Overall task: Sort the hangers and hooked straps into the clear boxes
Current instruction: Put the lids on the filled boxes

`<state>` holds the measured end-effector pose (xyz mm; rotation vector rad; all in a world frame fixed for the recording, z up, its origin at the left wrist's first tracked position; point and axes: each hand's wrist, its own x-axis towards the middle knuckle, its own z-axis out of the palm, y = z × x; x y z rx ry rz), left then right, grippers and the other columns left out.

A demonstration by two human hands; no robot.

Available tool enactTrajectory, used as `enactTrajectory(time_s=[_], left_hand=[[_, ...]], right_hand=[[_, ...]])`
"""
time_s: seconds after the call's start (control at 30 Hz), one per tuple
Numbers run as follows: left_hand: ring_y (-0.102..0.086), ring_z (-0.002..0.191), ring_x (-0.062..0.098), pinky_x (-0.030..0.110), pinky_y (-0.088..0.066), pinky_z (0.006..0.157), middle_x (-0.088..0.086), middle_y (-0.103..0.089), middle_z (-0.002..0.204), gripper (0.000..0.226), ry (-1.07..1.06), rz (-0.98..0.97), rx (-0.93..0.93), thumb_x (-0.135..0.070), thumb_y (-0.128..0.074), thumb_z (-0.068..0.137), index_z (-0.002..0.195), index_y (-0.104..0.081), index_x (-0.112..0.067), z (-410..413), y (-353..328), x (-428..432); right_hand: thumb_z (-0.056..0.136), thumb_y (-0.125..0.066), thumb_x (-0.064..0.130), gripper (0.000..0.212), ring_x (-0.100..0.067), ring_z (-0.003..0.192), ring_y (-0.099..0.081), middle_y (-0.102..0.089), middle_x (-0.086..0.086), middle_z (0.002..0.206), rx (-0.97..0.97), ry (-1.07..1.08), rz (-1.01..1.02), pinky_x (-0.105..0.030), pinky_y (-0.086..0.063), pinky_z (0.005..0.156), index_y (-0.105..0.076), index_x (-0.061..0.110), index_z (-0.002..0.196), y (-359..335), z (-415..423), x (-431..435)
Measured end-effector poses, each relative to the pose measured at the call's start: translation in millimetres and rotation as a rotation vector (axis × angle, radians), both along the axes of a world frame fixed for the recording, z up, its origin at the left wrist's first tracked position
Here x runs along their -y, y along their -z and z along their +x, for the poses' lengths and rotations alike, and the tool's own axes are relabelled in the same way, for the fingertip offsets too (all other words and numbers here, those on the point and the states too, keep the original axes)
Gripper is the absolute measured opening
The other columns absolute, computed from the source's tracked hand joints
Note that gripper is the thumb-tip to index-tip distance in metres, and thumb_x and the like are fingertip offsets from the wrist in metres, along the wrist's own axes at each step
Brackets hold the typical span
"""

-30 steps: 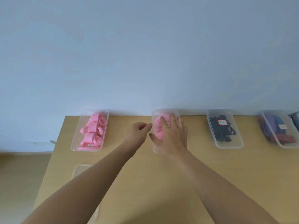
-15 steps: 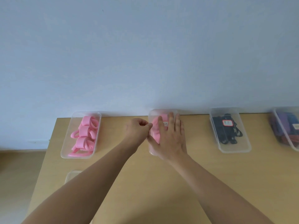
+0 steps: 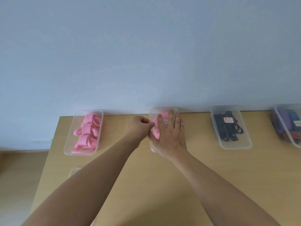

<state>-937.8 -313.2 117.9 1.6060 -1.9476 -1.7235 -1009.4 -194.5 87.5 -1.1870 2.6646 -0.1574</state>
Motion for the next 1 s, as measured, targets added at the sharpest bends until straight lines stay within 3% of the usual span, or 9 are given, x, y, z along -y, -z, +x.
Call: enactTrajectory(time_s=[0.1,0.2,0.27,0.33,0.4,0.53,0.73,0.9,1.0], left_hand=[[-0.070,0.061,0.017,0.035,-0.063,0.066,0.010,-0.075,0.079,0.018,0.077,-0.088,0.020,-0.010,-0.079,0.084,0.099,-0.069,-0.013,5.2,-0.6,-0.9],[-0.065,0.063,0.008,0.008,-0.048,0.057,0.003,-0.068,0.071,0.063,0.237,-0.232,0.013,-0.003,-0.074,0.087,0.141,-0.057,-0.030,6.8,-0.9,-5.9],[-0.056,0.063,0.005,0.003,-0.042,0.053,0.001,-0.058,0.070,0.074,0.298,-0.261,0.005,0.000,-0.071,0.090,0.154,-0.047,-0.031,4.3,-2.3,-7.1],[-0.057,0.057,0.006,0.007,-0.048,0.053,0.000,-0.056,0.068,0.076,0.318,-0.240,0.002,-0.001,-0.070,0.091,0.155,-0.045,-0.031,2.9,-1.8,-3.1],[-0.060,0.050,0.008,0.024,-0.061,0.060,0.000,-0.056,0.065,0.077,0.333,-0.214,0.007,0.000,-0.071,0.090,0.155,-0.046,-0.032,3.0,0.4,1.1],[-0.063,0.048,0.011,0.041,-0.066,0.067,0.001,-0.055,0.067,0.077,0.326,-0.190,0.011,0.001,-0.071,0.089,0.154,-0.047,-0.032,3.3,0.7,3.1],[-0.071,0.055,0.015,0.020,-0.054,0.055,0.002,-0.065,0.072,0.074,0.336,-0.206,0.036,-0.004,-0.070,0.091,0.153,-0.046,-0.036,3.6,-4.3,-0.2],[-0.074,0.069,0.024,0.037,-0.064,0.077,0.005,-0.067,0.068,0.073,0.330,-0.192,0.033,-0.004,-0.071,0.089,0.151,-0.050,-0.037,2.9,-3.1,-0.2],[-0.074,0.060,0.023,0.034,-0.063,0.073,0.002,-0.066,0.066,0.071,0.366,-0.199,0.049,-0.003,-0.068,0.091,0.152,-0.049,-0.034,2.3,-5.5,0.6]], right_hand=[[0.089,-0.009,0.081,0.087,-0.037,0.152,0.022,0.013,-0.017,0.168,0.022,-0.025,0.015,-0.051,0.003,0.125,-0.008,0.030,0.160,1.0,5.5,-10.9],[0.086,-0.004,0.081,0.090,-0.035,0.152,0.023,0.014,-0.016,0.168,0.041,-0.067,0.011,-0.050,0.003,0.125,-0.009,0.031,0.160,-2.4,4.9,-18.6],[0.080,-0.009,0.083,0.096,-0.034,0.153,0.021,0.014,-0.017,0.168,0.064,-0.081,-0.012,-0.050,0.002,0.125,-0.012,0.029,0.159,-7.2,-2.2,-17.0],[0.078,-0.011,0.087,0.103,-0.031,0.153,0.025,0.024,-0.015,0.166,0.053,-0.091,0.011,-0.049,0.003,0.126,-0.003,0.025,0.161,-8.5,-9.6,-14.6],[0.079,-0.011,0.088,0.106,-0.028,0.152,0.028,0.029,-0.012,0.165,0.043,-0.092,0.034,-0.047,0.003,0.126,0.007,0.024,0.161,-4.5,-12.4,-13.8],[0.077,-0.018,0.093,0.107,-0.027,0.153,0.022,0.020,-0.008,0.167,0.058,-0.073,0.011,-0.045,-0.002,0.126,0.006,0.031,0.160,-2.4,-15.7,-7.3],[0.088,-0.008,0.083,0.093,-0.029,0.151,0.030,0.019,-0.009,0.168,-0.013,-0.049,-0.023,-0.051,0.012,0.123,-0.004,0.028,0.162,0.4,12.2,-16.7],[0.087,-0.010,0.088,0.100,-0.038,0.154,0.017,0.006,-0.019,0.169,-0.042,-0.088,-0.046,-0.060,0.002,0.123,-0.013,0.022,0.162,6.3,27.3,-31.3],[0.087,-0.019,0.086,0.099,-0.041,0.155,0.009,-0.003,-0.020,0.168,-0.058,-0.093,-0.050,-0.061,-0.003,0.123,-0.019,0.020,0.161,8.0,27.5,-30.0]])
